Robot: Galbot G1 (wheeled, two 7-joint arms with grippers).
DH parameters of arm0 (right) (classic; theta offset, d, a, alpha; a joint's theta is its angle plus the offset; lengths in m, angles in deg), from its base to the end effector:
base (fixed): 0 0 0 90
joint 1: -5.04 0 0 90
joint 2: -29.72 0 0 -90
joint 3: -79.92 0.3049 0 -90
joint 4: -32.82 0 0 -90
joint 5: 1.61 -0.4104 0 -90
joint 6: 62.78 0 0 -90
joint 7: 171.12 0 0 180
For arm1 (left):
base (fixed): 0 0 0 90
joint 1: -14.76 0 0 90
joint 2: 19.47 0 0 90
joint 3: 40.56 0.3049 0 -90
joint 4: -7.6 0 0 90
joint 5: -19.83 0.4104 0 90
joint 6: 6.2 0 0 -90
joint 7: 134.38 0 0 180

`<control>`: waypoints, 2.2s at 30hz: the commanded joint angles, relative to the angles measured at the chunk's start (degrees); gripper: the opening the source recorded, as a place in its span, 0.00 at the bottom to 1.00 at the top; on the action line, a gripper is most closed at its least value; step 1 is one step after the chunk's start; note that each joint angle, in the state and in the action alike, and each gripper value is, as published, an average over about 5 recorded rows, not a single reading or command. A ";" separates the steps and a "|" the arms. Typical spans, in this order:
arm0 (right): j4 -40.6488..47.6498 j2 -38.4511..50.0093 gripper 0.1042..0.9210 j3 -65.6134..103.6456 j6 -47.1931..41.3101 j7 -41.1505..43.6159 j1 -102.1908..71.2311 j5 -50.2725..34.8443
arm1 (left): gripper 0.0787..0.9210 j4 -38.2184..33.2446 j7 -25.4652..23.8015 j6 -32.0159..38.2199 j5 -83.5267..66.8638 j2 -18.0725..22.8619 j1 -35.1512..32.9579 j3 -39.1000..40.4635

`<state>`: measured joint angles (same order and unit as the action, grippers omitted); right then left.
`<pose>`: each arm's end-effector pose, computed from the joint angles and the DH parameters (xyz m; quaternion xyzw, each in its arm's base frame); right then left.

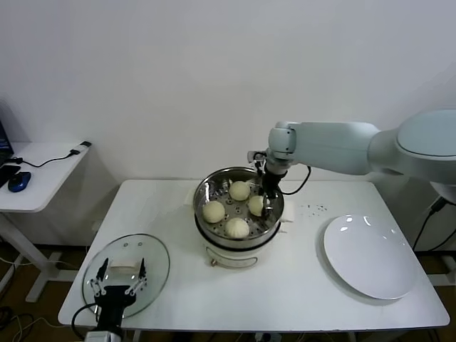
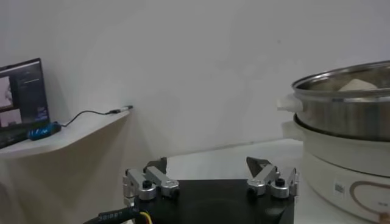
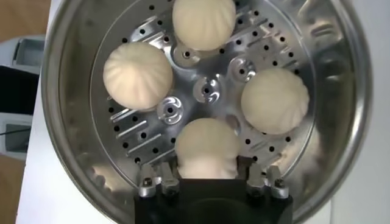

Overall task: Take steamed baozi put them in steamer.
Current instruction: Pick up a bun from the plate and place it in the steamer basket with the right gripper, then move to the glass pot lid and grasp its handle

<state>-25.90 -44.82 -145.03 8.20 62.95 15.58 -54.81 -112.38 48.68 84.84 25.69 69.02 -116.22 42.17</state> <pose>0.6012 0.1012 -0.1402 0.5358 -0.5222 0.4981 0.4384 0.2016 0.0476 -0.3057 0.0646 -0.9891 -0.1009 0.0853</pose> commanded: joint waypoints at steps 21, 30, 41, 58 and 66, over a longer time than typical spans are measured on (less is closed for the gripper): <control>-15.25 21.77 0.88 6.92 9.77 -11.01 9.85 -5.41 | 0.88 -0.44 -0.80 0.27 0.01 -1.05 0.49 -0.37; -29.35 42.89 0.88 26.49 23.54 -35.87 -8.42 -6.91 | 0.88 -1.04 -2.82 1.68 1.95 -1.24 -0.29 -1.77; -36.26 49.57 0.88 85.10 28.63 -46.63 -66.09 1.52 | 0.88 -2.50 -2.91 1.59 4.41 -0.47 0.37 -2.85; -43.25 25.31 0.88 139.68 26.10 -42.31 -115.63 14.94 | 0.88 -4.48 -8.13 3.71 44.47 -1.17 -2.33 -9.18; -41.80 17.89 0.88 142.37 26.77 -39.88 -120.54 18.11 | 0.88 -1.31 -2.92 2.34 71.94 -1.20 -0.71 -11.94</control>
<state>-66.29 -16.09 -21.39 34.29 21.89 -87.44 -42.04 -115.81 43.39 86.82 58.31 68.05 -117.37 34.37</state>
